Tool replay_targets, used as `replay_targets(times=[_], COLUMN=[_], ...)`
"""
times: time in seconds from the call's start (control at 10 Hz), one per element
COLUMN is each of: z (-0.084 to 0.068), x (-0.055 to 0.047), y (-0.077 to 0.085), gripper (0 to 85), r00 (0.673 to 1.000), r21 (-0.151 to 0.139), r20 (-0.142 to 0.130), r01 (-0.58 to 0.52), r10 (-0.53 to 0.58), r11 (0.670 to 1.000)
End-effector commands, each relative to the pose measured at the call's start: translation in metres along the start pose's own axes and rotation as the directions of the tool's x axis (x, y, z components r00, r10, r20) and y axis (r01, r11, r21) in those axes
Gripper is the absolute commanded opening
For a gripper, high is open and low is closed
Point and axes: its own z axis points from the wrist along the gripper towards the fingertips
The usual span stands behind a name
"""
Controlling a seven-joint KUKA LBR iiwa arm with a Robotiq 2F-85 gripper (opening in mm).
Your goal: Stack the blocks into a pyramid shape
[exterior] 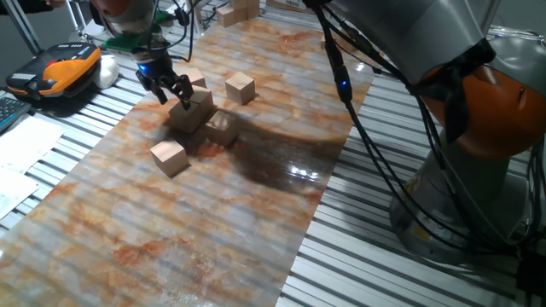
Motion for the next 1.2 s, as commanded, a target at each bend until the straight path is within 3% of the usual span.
replay_targets(times=[0.0, 0.2, 0.4, 0.5, 0.6, 0.8, 1.1], z=[0.0000, 0.0001, -0.0051, -0.0071, -0.0069, -0.0069, -0.0072], x=[-0.0004, -0.0050, -0.0070, -0.0072, -0.0074, -0.0075, -0.0076], y=[0.0006, 0.0021, -0.0001, -0.0006, -0.0008, -0.0009, -0.0009], gripper=[68.0, 68.0, 68.0, 68.0, 51.0, 51.0, 51.0], r00=[0.998, 0.989, 0.979, 0.971, 0.965, 0.948, 0.929], r21=[-0.028, -0.082, -0.108, -0.113, -0.097, -0.090, -0.099], r20=[-0.009, -0.039, -0.056, -0.049, -0.023, 0.001, 0.002], r01=[0.063, 0.142, 0.188, 0.226, 0.260, 0.317, 0.369], r10=[-0.064, -0.145, -0.195, -0.232, -0.263, -0.318, -0.370], r11=[0.998, 0.986, 0.976, 0.968, 0.961, 0.944, 0.924])
